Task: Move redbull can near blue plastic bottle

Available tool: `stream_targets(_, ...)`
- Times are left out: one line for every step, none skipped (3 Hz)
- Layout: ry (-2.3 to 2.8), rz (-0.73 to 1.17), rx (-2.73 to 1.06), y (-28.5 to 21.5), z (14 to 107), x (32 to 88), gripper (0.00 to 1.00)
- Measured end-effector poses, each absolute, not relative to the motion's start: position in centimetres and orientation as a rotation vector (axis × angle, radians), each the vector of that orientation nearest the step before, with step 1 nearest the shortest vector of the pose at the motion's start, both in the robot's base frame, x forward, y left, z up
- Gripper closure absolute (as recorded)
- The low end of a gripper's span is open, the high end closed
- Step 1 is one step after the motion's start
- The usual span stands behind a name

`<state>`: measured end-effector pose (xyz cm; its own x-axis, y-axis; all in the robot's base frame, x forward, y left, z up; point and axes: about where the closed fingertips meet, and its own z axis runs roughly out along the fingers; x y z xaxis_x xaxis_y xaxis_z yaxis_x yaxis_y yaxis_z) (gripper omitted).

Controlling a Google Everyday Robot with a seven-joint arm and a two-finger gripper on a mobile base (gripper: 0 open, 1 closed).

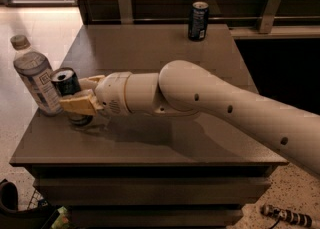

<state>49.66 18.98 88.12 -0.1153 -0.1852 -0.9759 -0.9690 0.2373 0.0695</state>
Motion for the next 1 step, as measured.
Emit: stream_targets(1.522,1.002,-1.132,19.18,88.17,49.52,0.01)
